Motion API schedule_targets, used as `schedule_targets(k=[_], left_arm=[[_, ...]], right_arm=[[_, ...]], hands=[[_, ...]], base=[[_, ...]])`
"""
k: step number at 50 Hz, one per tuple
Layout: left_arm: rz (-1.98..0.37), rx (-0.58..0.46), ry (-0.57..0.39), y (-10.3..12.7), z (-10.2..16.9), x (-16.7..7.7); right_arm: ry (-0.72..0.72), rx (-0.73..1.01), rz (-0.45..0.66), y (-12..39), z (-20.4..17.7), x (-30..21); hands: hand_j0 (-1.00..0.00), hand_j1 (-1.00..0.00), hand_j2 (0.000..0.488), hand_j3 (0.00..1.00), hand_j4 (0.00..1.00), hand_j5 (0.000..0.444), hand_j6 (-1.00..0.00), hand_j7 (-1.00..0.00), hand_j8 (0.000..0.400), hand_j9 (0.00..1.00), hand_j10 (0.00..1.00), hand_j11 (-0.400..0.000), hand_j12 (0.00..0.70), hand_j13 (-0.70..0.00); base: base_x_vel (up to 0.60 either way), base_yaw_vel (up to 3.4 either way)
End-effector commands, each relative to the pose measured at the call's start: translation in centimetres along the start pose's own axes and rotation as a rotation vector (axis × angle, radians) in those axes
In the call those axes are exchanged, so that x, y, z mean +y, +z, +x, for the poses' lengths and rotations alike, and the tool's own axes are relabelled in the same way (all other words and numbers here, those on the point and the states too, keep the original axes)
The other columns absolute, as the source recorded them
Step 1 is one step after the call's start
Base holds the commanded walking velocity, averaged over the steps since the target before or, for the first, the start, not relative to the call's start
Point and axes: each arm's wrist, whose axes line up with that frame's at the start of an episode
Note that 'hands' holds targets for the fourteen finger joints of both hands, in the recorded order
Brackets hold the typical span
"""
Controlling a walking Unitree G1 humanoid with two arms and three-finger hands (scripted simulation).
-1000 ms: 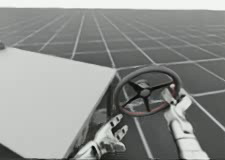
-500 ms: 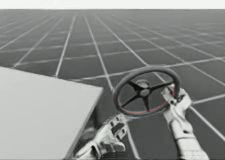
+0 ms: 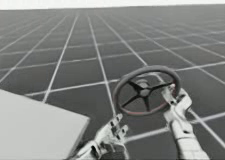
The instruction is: Pick up and drop off the object
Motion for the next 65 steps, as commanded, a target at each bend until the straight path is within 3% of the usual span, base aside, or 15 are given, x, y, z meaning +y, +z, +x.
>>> schedule_targets(k=[1,65], left_arm=[[0.015,0.004,-0.007,0.12,0.18,-0.42],[0.015,0.004,-0.007,0.12,0.18,-0.42]], right_arm=[[-0.003,-0.012,0.027,0.57,0.18,-0.33],[-0.003,-0.012,0.027,0.57,0.18,-0.33]], hands=[[0.00,0.00,0.000,1.00,1.00,0.000,0.00,0.00,0.000,1.00,1.00,-0.400,0.000,-0.700],[0.00,0.00,0.000,1.00,1.00,0.000,0.00,0.00,0.000,1.00,1.00,-0.400,0.000,-0.700]], base=[[0.43,0.28],[0.38,0.46]])
